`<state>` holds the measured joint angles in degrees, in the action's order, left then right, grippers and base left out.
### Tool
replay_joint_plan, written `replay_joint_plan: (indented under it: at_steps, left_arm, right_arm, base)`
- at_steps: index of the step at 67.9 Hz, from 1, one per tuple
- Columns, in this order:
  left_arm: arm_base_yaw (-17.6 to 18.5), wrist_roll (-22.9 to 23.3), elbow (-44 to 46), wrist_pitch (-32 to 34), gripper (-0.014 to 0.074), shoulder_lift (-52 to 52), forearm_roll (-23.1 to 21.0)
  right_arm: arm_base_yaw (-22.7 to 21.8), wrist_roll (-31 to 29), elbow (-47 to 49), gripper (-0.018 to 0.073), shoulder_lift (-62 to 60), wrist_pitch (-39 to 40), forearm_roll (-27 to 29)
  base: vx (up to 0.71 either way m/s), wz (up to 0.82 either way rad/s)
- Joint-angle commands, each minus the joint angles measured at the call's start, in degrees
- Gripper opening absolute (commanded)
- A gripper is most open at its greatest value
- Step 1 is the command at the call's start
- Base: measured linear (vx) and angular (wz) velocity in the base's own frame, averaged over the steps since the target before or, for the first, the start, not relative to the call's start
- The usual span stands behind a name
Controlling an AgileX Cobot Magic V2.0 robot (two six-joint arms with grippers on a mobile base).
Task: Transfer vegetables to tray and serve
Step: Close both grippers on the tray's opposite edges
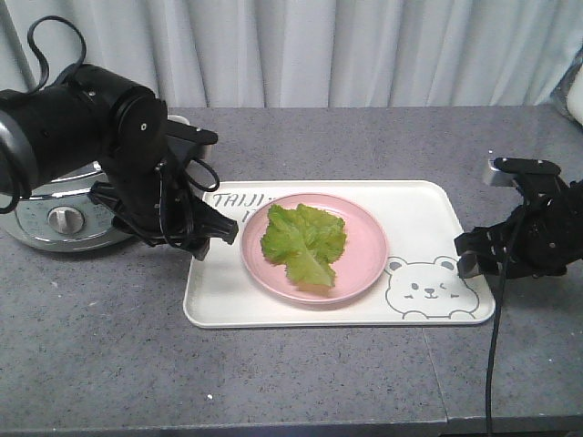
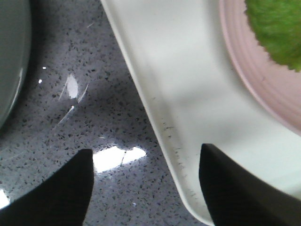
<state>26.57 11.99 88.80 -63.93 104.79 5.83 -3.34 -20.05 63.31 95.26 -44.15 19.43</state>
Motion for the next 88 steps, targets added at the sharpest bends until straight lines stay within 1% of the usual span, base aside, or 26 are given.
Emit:
replay_joint_plan:
  at_steps: [1, 12, 22, 48, 66, 72, 75, 80, 85, 87, 88]
  left_arm:
    - [-0.75, 0.95, -0.99, 3.41, 0.0461, -2.89, -1.17]
    - [-1.10, 0.95, -3.89, 6.79, 0.0461, -2.89, -3.14]
    - [-1.10, 0.89, -4.65, 8.65, 0.0461, -2.89, -5.36]
    - [-1.10, 0.89, -4.65, 9.13, 0.0461, -1.52, -5.35]
    - [-1.10, 0.78, -4.65, 9.18, 0.0449, 1.11, -5.83]
    - [-1.10, 0.67, -4.65, 9.04, 0.0408, 1.49, -5.83]
    - [-1.10, 0.68, -4.65, 8.89, 0.0369, 1.62, -5.83]
    - [-1.10, -0.30, -4.65, 8.72, 0.0279, 1.77, -7.11]
    - [-1.10, -1.58, -4.65, 8.83, 0.0176, 1.77, -8.82]
    - [-1.10, -2.29, -4.65, 8.98, 0.0116, 1.77, -9.58]
    - [-1.10, -2.42, -4.65, 8.98, 0.0104, 1.77, -9.85]
  right_arm:
    - [-0.12, -0.85, 1.79, 0.0473, -2.11, 1.87, 0.58]
    - [-0.12, -0.85, 1.90, 0.0473, -2.11, 2.57, 0.65]
    - [-0.12, -0.85, 1.90, 0.0473, -2.11, 2.62, 0.72]
    - [-0.12, -0.85, 1.90, 0.0473, -1.81, 2.48, 0.84]
    - [-0.12, -0.77, 1.90, 0.0461, 2.43, 0.40, 1.00]
    - [-0.12, -0.59, 1.90, 0.0422, 3.14, -0.20, 1.19]
    - [-0.12, -0.59, 1.90, 0.0379, 3.21, -0.36, 1.24]
    - [-0.12, -0.59, 1.90, 0.0310, 3.26, -0.57, 1.24]
    - [-0.12, -0.59, 1.90, 0.0232, 3.26, -0.77, 1.24]
    - [-0.12, -0.59, 1.90, 0.0188, 3.26, -0.89, 1.24]
    - [-0.12, -0.59, 1.90, 0.0180, 3.26, -0.95, 1.24]
  base:
    - [0.00, 0.00]
    - [0.00, 0.00]
    - [0.00, 0.00]
    - [0.00, 0.00]
    - [0.00, 0.00]
    - [0.00, 0.00]
    - [0.00, 0.00]
    - [0.00, 0.00]
    - [0.00, 0.00]
    - [0.00, 0.00]
    - [0.00, 0.00]
